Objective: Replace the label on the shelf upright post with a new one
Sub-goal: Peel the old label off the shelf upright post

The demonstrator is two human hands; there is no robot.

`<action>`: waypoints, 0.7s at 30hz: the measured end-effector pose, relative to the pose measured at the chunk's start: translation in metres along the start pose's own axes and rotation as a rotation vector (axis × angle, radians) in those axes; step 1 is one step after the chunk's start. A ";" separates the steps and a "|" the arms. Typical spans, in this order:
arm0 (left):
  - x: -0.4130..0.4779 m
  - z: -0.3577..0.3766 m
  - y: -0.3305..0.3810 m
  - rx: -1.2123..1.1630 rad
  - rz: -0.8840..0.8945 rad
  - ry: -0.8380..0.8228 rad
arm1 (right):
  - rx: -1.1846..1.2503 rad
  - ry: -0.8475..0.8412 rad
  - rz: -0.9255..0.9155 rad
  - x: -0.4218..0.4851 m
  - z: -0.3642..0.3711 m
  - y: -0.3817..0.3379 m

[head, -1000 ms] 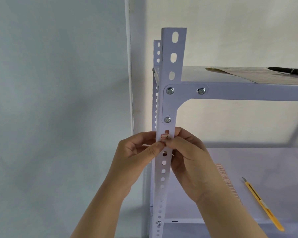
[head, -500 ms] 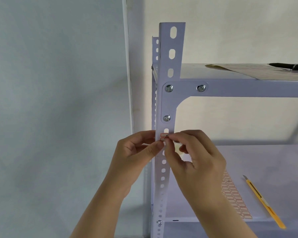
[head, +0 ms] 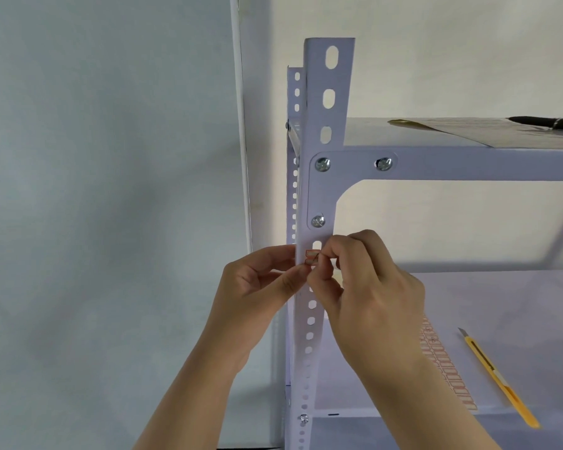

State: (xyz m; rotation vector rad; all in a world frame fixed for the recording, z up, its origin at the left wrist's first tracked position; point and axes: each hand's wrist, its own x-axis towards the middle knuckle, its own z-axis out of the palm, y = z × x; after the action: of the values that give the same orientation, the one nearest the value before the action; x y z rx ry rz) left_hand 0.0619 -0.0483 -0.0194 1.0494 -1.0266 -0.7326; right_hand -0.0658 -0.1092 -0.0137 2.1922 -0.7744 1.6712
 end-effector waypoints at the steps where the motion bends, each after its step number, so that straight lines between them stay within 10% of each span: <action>1: 0.000 0.001 0.000 0.001 0.002 0.001 | 0.002 -0.016 -0.003 0.001 0.000 0.000; 21: -0.001 0.002 0.000 0.005 -0.002 0.022 | 0.147 0.044 -0.096 -0.009 0.000 0.010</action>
State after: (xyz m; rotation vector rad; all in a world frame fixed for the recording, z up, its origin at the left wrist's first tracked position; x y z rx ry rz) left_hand 0.0601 -0.0483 -0.0190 1.0604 -1.0090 -0.7193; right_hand -0.0734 -0.1154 -0.0237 2.2422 -0.5414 1.7729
